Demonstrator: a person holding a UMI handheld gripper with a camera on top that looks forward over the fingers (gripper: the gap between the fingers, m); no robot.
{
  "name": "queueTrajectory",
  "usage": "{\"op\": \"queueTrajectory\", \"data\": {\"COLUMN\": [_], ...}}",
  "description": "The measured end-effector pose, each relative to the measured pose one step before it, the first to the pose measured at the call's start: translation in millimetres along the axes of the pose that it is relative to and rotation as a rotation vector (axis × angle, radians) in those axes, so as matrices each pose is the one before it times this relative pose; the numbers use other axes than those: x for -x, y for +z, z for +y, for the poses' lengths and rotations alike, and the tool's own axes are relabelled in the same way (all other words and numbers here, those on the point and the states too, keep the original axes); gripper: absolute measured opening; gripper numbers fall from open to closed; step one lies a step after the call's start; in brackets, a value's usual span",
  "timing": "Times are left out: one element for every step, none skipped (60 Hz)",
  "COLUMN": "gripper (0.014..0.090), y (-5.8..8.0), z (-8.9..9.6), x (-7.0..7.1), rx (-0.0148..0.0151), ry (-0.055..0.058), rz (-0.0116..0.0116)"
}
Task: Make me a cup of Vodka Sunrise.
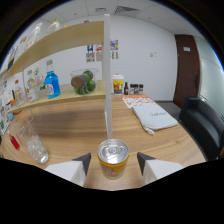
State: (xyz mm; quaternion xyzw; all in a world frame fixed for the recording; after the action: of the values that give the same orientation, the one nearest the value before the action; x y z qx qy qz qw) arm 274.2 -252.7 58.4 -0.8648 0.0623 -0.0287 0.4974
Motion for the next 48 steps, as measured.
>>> {"op": "queueTrajectory", "data": {"gripper": [0.0862, 0.0854, 0.0854, 0.0853, 0.0855, 0.0857, 0.0857, 0.0855, 0.0853, 0.0854, 0.0855, 0.0852, 0.0853, 0.0852, 0.085, 0.0853, 0.0853, 0.0853, 0.0854, 0.0852, 0.0852, 0.0853, 0.0853, 0.0852, 0.0854, 0.0854, 0.0852, 0.0856, 0.0856, 0.0857, 0.0856, 0.0857, 0.0858, 0.0857, 0.0856, 0.0858, 0.0859, 0.0859, 0.0856, 0.0855, 0.0857, 0.0854, 0.0855, 0.0855, 0.0853, 0.0853, 0.0852, 0.0852], "y": [-4.44, -5.09, -5.3, -5.88, -6.0, -6.04, -6.26, -6.18, -6.26, -6.96, -6.21, -5.74, -5.68, -5.59, -5.12, -4.71, -4.43, -4.86, -3.52, -2.77, -3.13, -2.16, -1.76, -1.38, -0.97, -0.74, -0.42, -0.22, -0.07, -0.63, 0.36, 0.61, 0.74, 1.31, 1.53, 1.93, 1.74, 2.13, 2.83, 2.68, 2.93, 2.65, 3.65, 3.66, 3.93, 4.32, 4.57, 4.76], "z": [-3.39, -3.17, -3.26, -3.38, -3.32, -3.19, -2.77, -2.41, -2.06, -2.7, -1.83, -2.12, -1.26, -0.82, -0.43, -0.11, 0.01, 0.71, 1.08, 0.51, 1.21, 1.6, 2.0, 2.67, 2.96, 3.27, 2.81, 2.81, 1.77, 1.33, 0.69, 0.19, -0.12, -0.72, -1.37, -2.3, -3.16, -4.21, -4.45, -4.66, -5.07, -5.17, -5.63, -5.91, -6.01, -6.4, -6.31, -6.11], "x": [1.09, 1.33, 1.04, 1.95, 2.77, 4.31, 5.12, 5.7, 5.79, 6.88, 6.36, 6.1, 7.49, 7.29, 7.8, 8.08, 8.06, 8.98, 8.05, 8.88, 8.4, 7.96, 7.66, 7.43, 7.63, 7.34, 7.39, 6.61, 6.36, 6.83, 6.25, 6.0, 6.06, 5.87, 5.54, 5.28, 5.74, 5.35, 5.88, 5.84, 5.54, 4.85, 5.05, 5.39, 5.64, 5.77, 5.45, 4.47], "rx": [-0.00501, -0.00637, -0.00763, -0.00812, -0.00847, -0.00787, -0.00699, -0.00615, -0.00648, -0.00559, -0.0083, -0.00566, -0.00737, -0.00736, -0.00604, -0.00546, -0.00475, -0.00383, -0.00194, -0.00143, -0.00176, -0.00157, -0.00057, 0.00188, 0.00428, 0.00491, 0.00492, 0.00169, 0.00379, 0.00297, 0.00084, 0.00047, 0.00051, 0.0006, 0.00007, -0.0019, -0.0044, -0.00584, -0.00786, -0.00741, -0.00777, -0.00713, -0.00827, -0.00787, -0.00804, -0.00885, -0.00908, -0.00884], "ry": [-0.0011, 0.001, 0.0018, 0.0012, 0.0016, 0.002, 0.0021, 0.0024, 0.0028, 0.0035, 0.0024, 0.0025, -0.0005, -0.0003, -0.0008, -0.0012, -0.0016, -0.0003, -0.0008, 0.0007, 0.0, 0.0004, 0.0004, 0.0006, 0.001, 0.0013, 0.0015, 0.0017, 0.0017, 0.0017, 0.0019, 0.0017, 0.0019, 0.0015, 0.0013, 0.0012, 0.0016, 0.0012, 0.0014, 0.0014, 0.0011, -0.0003, -0.0012, -0.0023, -0.0024, -0.0021, -0.0021, -0.0022], "rz": [0.00495, 0.00703, 0.00836, 0.00695, 0.00321, -0.00081, -0.00377, -0.0047, -0.00454, -0.00131, -0.00511, -0.00509, -0.00466, -0.00616, -0.00573, -0.00566, -0.00526, -0.0037, -0.00601, -0.0066, -0.00739, -0.00591, -0.00411, -0.00238, -0.00281, -0.00403, -0.00396, -0.00327, -0.00241, -0.00153, -0.00213, -0.00275, -0.00339, -0.0033, -0.00184, -0.00154, -0.00268, -0.00493, -0.00623, -0.00581, -0.00431, -0.00237, -0.0031, -0.00501, -0.00669, -0.008, -0.00764, -0.00542]}}
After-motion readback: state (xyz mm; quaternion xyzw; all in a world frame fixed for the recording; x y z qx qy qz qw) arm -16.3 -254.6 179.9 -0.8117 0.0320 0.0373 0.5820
